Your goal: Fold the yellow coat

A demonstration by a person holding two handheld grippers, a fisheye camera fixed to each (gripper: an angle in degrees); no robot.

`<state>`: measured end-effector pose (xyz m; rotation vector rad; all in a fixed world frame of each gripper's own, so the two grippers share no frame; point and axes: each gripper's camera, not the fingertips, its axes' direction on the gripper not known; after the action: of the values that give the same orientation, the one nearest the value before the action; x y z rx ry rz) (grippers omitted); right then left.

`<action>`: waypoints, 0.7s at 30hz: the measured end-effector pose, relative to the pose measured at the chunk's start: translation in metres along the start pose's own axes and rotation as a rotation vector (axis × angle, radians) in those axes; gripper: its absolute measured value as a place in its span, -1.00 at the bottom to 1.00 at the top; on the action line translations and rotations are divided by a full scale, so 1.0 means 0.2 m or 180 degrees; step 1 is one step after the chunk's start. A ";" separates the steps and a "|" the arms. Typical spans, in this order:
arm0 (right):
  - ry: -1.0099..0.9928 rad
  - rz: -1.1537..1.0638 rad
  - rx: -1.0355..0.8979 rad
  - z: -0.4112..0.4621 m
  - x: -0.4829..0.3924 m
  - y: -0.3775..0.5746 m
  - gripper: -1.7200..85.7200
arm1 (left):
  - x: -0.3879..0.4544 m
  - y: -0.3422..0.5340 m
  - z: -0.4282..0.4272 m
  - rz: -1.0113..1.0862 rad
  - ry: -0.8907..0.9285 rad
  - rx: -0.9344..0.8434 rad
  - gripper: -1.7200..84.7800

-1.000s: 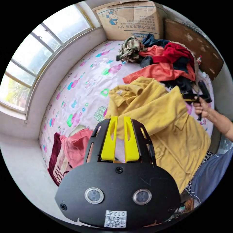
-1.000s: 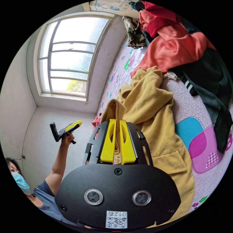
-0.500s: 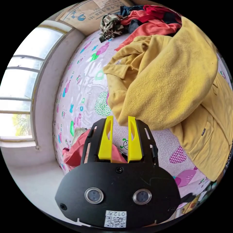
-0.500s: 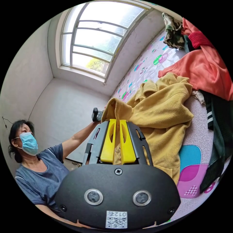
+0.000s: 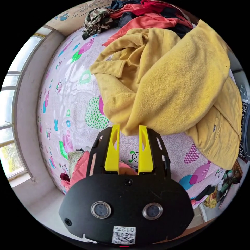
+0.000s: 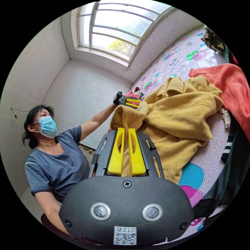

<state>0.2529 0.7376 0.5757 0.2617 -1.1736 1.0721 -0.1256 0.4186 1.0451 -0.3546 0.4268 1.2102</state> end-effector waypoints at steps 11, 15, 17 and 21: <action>0.0480 -0.0803 -0.0012 0.08 -0.41 -0.14 -0.92 | -0.25 0.15 -0.47 -0.0590 0.0084 0.0611 -0.96; 0.1420 -0.0092 0.0170 -0.03 -0.08 -0.11 -0.92 | -0.37 -0.02 -0.37 -0.1071 0.0501 0.0096 -0.96; 0.1465 0.0073 0.0039 -0.01 0.08 -0.10 -0.93 | -0.38 -0.11 -0.27 -0.1151 0.0686 -0.0137 -0.96; 0.2157 0.0348 -0.0281 0.23 0.27 -0.16 -0.94 | -0.41 -0.18 -0.14 -0.1178 0.0390 -0.0609 -0.96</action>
<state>0.2489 0.7198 0.6505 -0.2297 -0.6233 1.0805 -0.1183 0.3274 1.0630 -0.6455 0.3328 0.8713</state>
